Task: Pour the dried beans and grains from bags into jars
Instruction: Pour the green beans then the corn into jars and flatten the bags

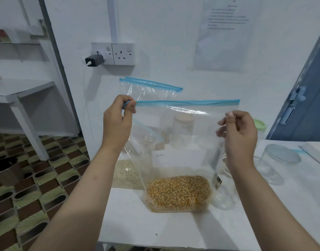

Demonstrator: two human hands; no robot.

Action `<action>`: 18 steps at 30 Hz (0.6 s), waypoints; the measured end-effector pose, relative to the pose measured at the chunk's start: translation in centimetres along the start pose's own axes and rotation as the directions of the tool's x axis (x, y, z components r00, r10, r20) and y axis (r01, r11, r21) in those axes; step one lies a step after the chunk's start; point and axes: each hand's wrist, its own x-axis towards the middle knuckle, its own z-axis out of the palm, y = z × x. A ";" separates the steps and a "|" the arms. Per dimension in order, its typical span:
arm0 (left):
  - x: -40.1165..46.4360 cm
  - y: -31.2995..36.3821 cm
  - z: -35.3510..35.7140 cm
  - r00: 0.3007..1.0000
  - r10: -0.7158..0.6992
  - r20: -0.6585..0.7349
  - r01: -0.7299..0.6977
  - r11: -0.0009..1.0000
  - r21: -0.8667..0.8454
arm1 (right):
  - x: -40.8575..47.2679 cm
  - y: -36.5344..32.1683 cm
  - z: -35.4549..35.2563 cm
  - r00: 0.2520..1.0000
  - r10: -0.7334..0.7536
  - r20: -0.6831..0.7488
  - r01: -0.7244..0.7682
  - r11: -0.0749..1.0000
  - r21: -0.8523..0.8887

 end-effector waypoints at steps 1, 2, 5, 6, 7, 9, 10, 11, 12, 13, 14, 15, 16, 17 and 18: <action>-0.1 0.2 0.2 0.999 -0.040 0.012 0.040 0.998 -0.050 | 0.1 0.1 -0.2 1.000 0.006 0.018 -0.006 1.000 0.003; -0.3 0.3 0.5 0.995 -0.098 0.025 0.100 0.988 -0.118 | 0.2 0.2 -0.4 0.999 0.013 0.039 -0.013 1.000 0.014; -1.5 0.1 1.4 0.932 -0.351 0.088 0.357 0.849 -0.389 | -0.1 0.7 -1.1 0.995 0.035 0.091 -0.041 0.997 0.060; -2.0 0.0 1.6 0.894 -0.428 0.129 0.436 0.769 -0.467 | -0.2 0.9 -1.3 0.993 0.044 0.105 -0.052 0.996 0.073; -2.6 -0.2 1.8 0.864 -0.474 0.167 0.487 0.708 -0.512 | -0.3 1.1 -1.5 0.992 0.054 0.117 -0.064 0.994 0.084; -3.7 -0.1 2.2 0.840 -0.504 0.202 0.528 0.671 -0.520 | -0.4 1.3 -1.8 0.987 0.070 0.145 -0.085 0.991 0.102; -4.0 0.1 2.4 0.841 -0.500 0.207 0.528 0.672 -0.519 | -0.4 1.3 -1.8 0.985 0.072 0.157 -0.090 0.990 0.107; -4.2 0.4 2.6 0.847 -0.491 0.204 0.518 0.676 -0.523 | -0.3 1.3 -1.9 0.983 0.073 0.168 -0.092 0.990 0.107; -4.2 0.9 2.8 0.855 -0.479 0.198 0.504 0.677 -0.537 | -0.3 1.3 -1.9 0.981 0.072 0.179 -0.093 0.990 0.111; -4.0 1.3 2.9 0.865 -0.464 0.190 0.484 0.675 -0.557 | -0.2 1.2 -1.9 0.979 0.069 0.190 -0.092 0.989 0.116; -3.7 1.7 3.0 0.874 -0.451 0.182 0.465 0.663 -0.587 | -0.2 1.0 -1.9 0.978 0.061 0.199 -0.088 0.988 0.127; -3.4 1.9 2.9 0.879 -0.443 0.177 0.450 0.645 -0.618 | -0.1 0.9 -2.0 0.978 0.056 0.202 -0.085 0.987 0.138; -3.1 2.1 2.9 0.880 -0.440 0.177 0.440 0.619 -0.650 | 0.0 0.8 -2.0 0.979 0.056 0.198 -0.089 0.983 0.159; -2.9 2.0 2.8 0.880 -0.443 0.173 0.433 0.597 -0.676 | 0.0 0.8 -2.0 0.979 0.061 0.194 -0.098 0.978 0.184; -2.7 2.0 2.8 0.878 -0.449 0.167 0.428 0.580 -0.693 | 0.0 0.8 -2.0 0.978 0.063 0.199 -0.105 0.972 0.209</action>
